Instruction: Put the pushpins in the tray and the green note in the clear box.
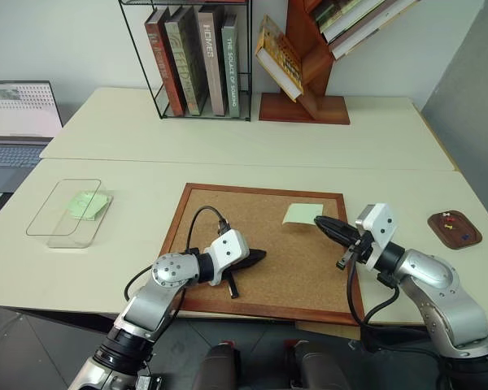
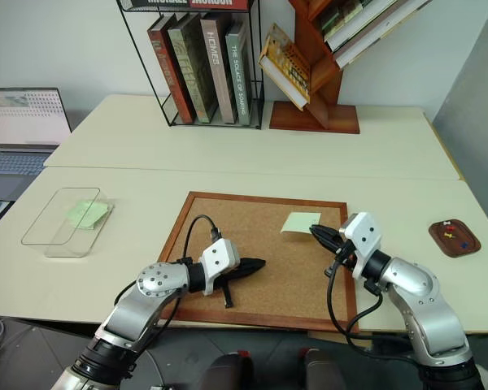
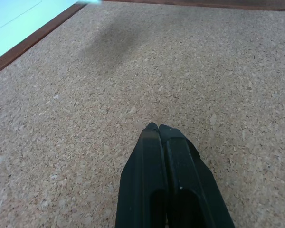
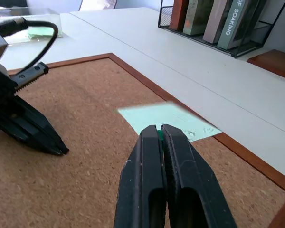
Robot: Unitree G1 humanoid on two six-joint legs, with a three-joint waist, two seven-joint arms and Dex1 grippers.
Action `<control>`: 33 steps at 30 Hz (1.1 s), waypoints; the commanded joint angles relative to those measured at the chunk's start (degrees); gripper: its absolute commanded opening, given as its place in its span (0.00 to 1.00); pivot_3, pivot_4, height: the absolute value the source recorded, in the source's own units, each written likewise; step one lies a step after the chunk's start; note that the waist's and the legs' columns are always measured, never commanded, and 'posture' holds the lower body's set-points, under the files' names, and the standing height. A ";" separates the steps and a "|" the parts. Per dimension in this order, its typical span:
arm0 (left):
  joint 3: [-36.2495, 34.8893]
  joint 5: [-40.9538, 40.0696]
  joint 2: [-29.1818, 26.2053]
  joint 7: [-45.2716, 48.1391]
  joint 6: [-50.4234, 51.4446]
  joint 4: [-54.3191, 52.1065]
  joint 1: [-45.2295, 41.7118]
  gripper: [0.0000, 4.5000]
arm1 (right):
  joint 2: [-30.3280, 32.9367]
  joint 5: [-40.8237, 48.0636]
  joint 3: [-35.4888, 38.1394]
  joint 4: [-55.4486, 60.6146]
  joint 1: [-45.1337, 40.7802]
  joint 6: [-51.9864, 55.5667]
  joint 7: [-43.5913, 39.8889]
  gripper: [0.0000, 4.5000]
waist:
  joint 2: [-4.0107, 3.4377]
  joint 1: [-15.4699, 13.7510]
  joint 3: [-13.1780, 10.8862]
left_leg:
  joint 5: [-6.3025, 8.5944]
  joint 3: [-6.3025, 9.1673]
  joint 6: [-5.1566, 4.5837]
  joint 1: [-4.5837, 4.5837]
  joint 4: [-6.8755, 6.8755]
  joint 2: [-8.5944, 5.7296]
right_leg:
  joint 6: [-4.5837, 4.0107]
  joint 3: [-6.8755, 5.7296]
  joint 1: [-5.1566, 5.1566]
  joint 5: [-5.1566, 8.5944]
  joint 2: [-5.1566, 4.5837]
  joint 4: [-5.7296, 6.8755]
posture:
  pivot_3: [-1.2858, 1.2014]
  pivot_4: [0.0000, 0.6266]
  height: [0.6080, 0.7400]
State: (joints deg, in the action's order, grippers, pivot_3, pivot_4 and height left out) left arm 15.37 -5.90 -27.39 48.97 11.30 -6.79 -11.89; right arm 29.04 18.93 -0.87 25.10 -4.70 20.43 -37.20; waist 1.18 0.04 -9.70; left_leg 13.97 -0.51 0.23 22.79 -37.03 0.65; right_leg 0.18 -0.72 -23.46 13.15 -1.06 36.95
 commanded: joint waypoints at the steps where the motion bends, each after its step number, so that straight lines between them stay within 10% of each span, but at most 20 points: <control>1: -5.34 -4.99 -0.58 -0.54 4.09 -5.60 -1.73 0.04 | 0.51 1.05 1.81 2.22 -1.64 0.47 0.46 0.00 | 0.04 0.02 -0.03 | 0.00 0.01 0.00 0.00 0.00 0.00 | 0.00 -0.01 -0.01 0.00 0.00 0.01 | 0.52 0.24 1.00; 9: -12.52 -9.33 -5.79 1.80 5.23 -7.90 -4.43 0.35 | 0.64 0.68 1.59 0.33 -4.03 3.15 1.30 0.00 | 0.08 0.10 -0.06 | 0.00 0.01 0.00 0.04 0.02 0.04 | 0.01 -0.01 -0.08 -0.01 0.05 0.03 | 0.52 0.24 1.00; 22: -4.84 -0.84 -3.14 1.39 -5.82 -0.79 -12.28 0.88 | 1.86 1.35 -2.61 4.41 -12.75 21.10 5.00 0.00 | 0.26 -0.03 -0.18 | 0.00 -0.03 0.00 0.06 0.00 -0.01 | 0.03 0.02 -0.08 -0.02 0.02 0.04 | 0.52 0.24 1.00; 33: 0.01 4.30 2.98 0.72 -12.41 14.54 -20.83 0.88 | -1.32 3.21 -3.74 4.89 -19.16 30.82 7.85 0.00 | 0.31 0.00 -0.21 | 0.00 -0.03 0.00 0.14 -0.01 -0.02 | 0.05 0.01 -0.14 -0.04 0.04 0.06 | 0.52 0.24 1.00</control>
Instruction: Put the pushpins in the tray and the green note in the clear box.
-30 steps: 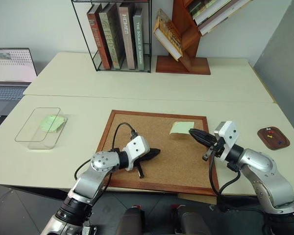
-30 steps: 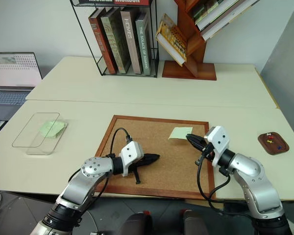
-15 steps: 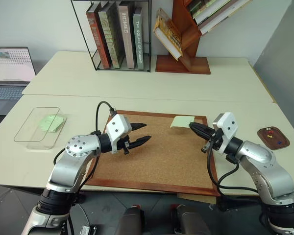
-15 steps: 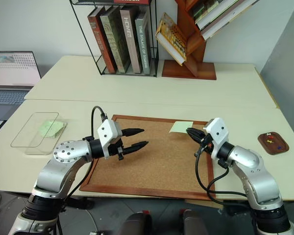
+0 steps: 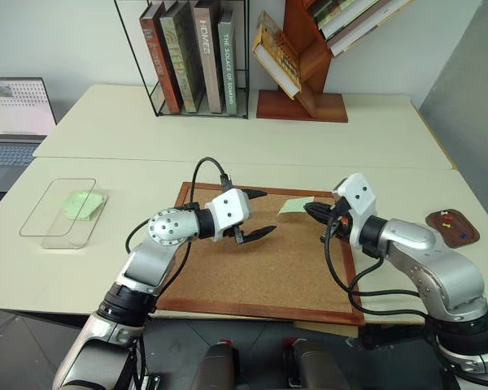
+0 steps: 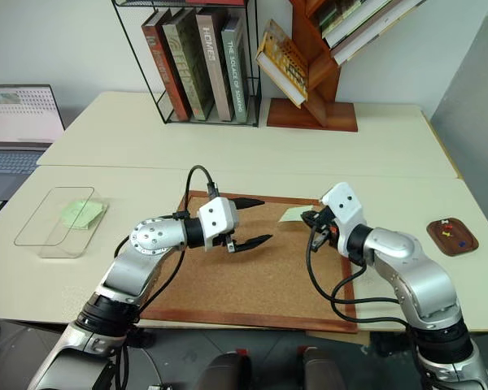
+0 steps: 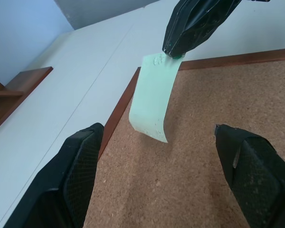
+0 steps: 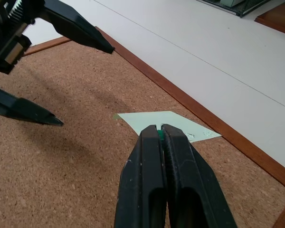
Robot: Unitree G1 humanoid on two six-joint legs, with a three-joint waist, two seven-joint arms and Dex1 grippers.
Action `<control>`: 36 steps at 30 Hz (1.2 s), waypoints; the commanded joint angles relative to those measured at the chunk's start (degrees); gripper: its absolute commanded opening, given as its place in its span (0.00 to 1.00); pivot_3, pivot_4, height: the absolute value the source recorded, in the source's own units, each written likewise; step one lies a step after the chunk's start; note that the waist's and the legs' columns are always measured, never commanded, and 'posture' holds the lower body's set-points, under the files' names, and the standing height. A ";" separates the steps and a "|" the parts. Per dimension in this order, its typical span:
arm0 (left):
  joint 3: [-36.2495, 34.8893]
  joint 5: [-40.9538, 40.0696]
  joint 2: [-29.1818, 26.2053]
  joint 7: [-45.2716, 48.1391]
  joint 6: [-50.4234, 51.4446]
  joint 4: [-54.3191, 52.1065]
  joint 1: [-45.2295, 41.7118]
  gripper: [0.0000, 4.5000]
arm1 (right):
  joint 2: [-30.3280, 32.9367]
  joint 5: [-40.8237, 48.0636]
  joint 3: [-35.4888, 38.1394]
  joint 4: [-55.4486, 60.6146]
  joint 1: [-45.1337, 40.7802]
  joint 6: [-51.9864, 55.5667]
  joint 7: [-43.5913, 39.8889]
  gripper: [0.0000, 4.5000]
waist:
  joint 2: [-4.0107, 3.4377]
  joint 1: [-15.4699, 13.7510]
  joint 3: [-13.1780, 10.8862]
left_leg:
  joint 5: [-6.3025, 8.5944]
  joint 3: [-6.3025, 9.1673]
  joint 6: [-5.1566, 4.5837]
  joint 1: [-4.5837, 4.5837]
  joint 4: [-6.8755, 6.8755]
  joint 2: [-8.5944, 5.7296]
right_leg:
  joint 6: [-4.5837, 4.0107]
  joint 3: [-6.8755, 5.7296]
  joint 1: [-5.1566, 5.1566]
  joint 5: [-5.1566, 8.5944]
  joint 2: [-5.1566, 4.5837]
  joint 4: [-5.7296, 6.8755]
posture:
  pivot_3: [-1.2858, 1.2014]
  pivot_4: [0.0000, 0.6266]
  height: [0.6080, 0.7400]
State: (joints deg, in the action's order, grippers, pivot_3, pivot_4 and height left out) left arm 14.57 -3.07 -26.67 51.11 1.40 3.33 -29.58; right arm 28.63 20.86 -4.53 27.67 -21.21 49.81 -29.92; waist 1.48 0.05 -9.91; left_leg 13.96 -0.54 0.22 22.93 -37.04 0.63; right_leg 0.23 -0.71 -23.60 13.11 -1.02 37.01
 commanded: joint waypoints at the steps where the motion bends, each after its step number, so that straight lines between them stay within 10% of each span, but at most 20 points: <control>1: 1.18 1.90 2.94 -1.40 -3.23 5.92 -3.80 0.88 | -1.19 1.40 -0.22 2.31 -3.11 1.84 0.70 0.00 | 0.01 0.01 0.00 | 0.00 0.01 0.00 0.00 -0.03 0.00 | 0.02 -0.01 0.01 -0.01 0.01 0.01 | 0.52 0.24 1.00; 11: 2.11 3.94 7.67 -1.15 -7.29 18.80 -10.14 0.88 | -3.07 2.21 -0.67 2.21 -6.06 4.01 1.39 0.00 | 0.03 0.06 -0.01 | 0.00 0.00 0.00 0.02 -0.02 -0.02 | 0.03 0.00 -0.01 -0.02 0.03 0.01 | 0.52 0.24 1.00; 32: 0.72 5.64 7.64 -4.63 -12.81 24.84 -11.51 0.00 | -5.08 5.43 1.02 1.64 -8.04 7.36 3.22 0.00 | 0.03 0.10 -0.01 | 0.00 0.00 0.00 0.02 -0.02 0.00 | 0.03 0.01 -0.01 -0.02 0.10 0.03 | 0.52 0.24 1.00; 36: 0.41 5.30 7.72 -4.60 -12.77 24.53 -11.09 0.00 | -5.02 5.69 0.96 1.51 -7.99 7.22 3.48 0.00 | 0.03 0.11 -0.02 | 0.00 0.01 0.00 0.02 -0.03 0.00 | 0.03 0.01 -0.01 -0.02 0.10 0.05 | 0.52 0.24 1.00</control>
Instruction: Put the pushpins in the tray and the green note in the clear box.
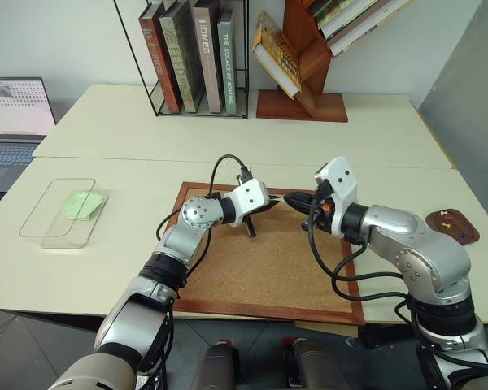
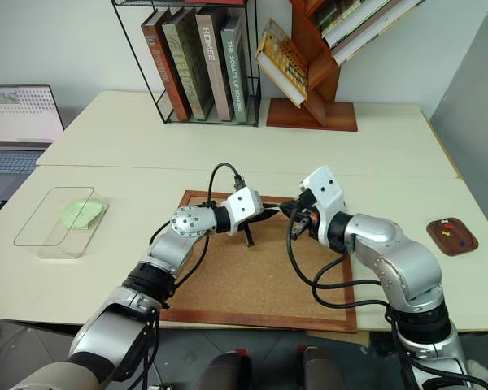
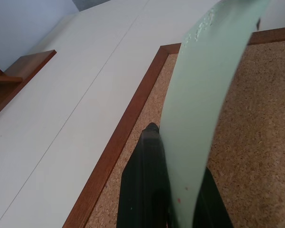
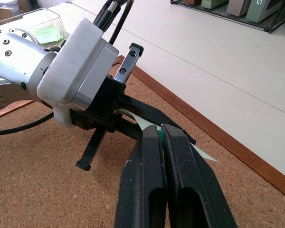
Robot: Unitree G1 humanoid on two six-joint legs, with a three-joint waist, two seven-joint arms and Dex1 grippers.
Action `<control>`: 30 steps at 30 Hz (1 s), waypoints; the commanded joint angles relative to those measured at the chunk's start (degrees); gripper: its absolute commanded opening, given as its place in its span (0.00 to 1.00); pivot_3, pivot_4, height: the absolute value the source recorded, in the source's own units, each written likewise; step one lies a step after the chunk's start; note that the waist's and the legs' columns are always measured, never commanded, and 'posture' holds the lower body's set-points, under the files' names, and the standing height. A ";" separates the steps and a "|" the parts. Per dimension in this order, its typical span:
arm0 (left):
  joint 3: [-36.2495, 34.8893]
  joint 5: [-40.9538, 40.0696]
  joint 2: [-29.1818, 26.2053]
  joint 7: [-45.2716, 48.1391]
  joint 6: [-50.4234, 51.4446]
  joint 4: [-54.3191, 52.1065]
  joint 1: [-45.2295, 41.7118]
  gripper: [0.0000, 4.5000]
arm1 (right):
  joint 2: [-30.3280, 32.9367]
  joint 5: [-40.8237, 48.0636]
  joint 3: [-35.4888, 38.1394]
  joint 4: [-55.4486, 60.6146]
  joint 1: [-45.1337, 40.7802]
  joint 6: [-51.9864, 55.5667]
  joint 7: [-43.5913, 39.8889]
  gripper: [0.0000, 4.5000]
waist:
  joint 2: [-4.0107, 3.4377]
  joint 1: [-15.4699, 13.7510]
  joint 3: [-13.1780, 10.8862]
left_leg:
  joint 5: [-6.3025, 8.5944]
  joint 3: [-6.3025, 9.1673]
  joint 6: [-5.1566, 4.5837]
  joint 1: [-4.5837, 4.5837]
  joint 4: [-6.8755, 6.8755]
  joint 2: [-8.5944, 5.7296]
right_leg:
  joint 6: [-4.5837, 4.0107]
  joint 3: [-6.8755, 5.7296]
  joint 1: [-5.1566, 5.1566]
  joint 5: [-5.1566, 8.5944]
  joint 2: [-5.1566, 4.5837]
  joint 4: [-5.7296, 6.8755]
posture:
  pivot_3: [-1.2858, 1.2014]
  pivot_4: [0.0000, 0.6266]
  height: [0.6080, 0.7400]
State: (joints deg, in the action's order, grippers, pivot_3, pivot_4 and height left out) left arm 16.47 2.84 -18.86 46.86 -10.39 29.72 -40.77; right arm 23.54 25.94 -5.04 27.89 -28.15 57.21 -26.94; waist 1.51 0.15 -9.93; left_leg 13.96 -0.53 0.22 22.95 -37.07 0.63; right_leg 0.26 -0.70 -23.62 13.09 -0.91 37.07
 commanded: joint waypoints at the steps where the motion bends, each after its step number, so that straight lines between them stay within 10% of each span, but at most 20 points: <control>1: -1.52 -0.66 -0.07 -0.29 -0.97 -1.93 0.16 0.00 | 0.06 0.62 1.46 1.21 -1.05 -0.26 0.54 0.00 | 0.00 0.00 0.00 | 0.00 0.00 0.00 0.00 0.00 0.00 | 0.00 0.00 0.00 0.00 0.00 0.00 | 0.52 0.24 1.00; 20: 0.06 5.05 -0.50 -4.79 -7.63 -4.52 4.92 0.00 | -2.87 6.46 12.58 1.94 -0.42 3.47 6.25 0.00 | 0.00 -0.02 0.00 | 0.00 -0.01 0.00 0.00 0.00 0.00 | 0.00 0.01 0.00 -0.01 -0.12 0.02 | 0.52 0.24 1.00; 30: -1.67 1.49 -2.17 -2.62 1.92 -19.42 11.89 0.00 | 9.88 -3.80 26.88 -2.71 11.50 -8.63 8.71 0.00 | 0.00 -0.17 0.00 | 0.00 -0.07 0.00 0.01 0.01 -0.06 | 0.01 0.05 0.02 0.00 -0.16 -0.02 | 0.52 0.24 1.00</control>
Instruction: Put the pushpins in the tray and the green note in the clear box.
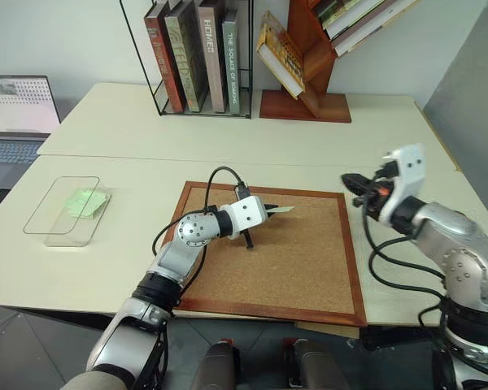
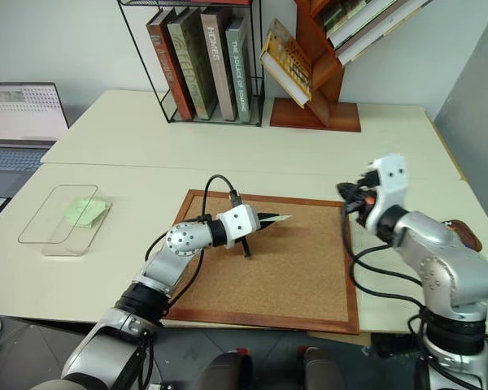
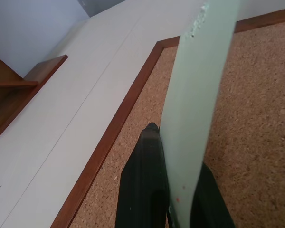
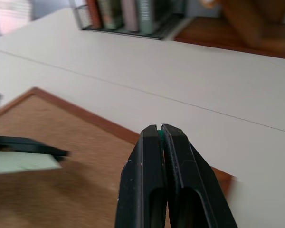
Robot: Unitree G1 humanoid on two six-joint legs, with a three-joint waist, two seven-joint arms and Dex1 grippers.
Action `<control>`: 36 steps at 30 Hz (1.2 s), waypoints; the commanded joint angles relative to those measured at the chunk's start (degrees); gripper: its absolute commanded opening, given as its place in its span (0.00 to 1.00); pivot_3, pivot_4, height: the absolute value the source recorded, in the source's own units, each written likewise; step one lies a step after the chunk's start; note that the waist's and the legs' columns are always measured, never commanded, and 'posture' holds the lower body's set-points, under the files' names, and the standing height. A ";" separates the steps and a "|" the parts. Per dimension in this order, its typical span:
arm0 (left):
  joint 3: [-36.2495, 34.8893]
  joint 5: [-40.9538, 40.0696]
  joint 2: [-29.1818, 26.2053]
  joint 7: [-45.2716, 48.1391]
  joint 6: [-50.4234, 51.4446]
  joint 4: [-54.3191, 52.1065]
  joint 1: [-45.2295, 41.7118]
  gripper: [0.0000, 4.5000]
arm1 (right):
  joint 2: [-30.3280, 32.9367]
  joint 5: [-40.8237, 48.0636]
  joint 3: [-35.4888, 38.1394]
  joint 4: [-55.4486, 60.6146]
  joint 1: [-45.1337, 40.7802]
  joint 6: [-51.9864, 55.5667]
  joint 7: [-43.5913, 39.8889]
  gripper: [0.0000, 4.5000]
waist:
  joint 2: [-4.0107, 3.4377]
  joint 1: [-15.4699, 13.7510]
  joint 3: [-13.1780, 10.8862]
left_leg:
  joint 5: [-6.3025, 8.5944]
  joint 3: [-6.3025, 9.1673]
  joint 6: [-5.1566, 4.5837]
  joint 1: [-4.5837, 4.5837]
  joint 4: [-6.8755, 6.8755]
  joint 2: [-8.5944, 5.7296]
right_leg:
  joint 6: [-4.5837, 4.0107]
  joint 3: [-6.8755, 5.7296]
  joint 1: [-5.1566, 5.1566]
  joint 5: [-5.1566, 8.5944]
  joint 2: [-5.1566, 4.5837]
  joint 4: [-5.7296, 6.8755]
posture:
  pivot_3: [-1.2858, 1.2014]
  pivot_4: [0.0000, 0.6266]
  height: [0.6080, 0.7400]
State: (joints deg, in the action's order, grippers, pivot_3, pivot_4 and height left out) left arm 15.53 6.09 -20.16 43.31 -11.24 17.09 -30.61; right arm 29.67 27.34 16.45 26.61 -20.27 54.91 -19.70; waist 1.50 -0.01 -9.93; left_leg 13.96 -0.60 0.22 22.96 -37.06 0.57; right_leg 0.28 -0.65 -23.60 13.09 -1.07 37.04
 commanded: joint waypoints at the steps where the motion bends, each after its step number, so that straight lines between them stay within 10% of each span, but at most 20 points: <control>1: -0.42 -1.75 -1.13 1.25 3.49 -8.40 2.50 0.00 | 5.20 -7.57 6.78 -3.16 6.12 -8.01 2.47 0.00 | 0.00 0.00 0.00 | 0.00 0.00 0.00 -0.01 0.00 0.00 | 0.00 0.00 0.00 0.00 0.00 0.00 | 0.52 0.24 1.00; 21: 1.48 -0.75 -2.28 1.68 7.62 -16.18 5.11 0.00 | 8.20 -20.27 4.59 -31.88 9.51 -24.98 5.07 0.00 | -0.12 0.24 0.07 | -0.01 -0.14 -0.02 -0.17 -0.01 0.12 | 0.09 0.18 0.09 -0.05 0.42 0.02 | 0.52 0.24 1.00; 36: 1.72 -0.85 -2.94 1.97 7.58 -16.07 5.09 0.00 | 7.02 -20.12 5.46 -33.37 9.34 -24.81 6.74 0.75 | -0.12 0.15 0.07 | -0.01 -0.13 -0.02 -0.16 -0.02 0.10 | 0.09 0.17 0.08 -0.05 0.38 0.03 | 0.52 0.24 1.00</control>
State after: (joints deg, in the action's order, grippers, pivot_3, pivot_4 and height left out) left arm 17.66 5.76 -22.79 45.32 -3.08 2.84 -25.27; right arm 36.27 7.42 20.23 -7.45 -10.13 30.95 -13.67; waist 1.38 0.15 -9.85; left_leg 13.95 -0.73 0.21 22.80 -37.07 0.67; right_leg 0.37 -0.47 -23.52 13.03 -0.69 37.07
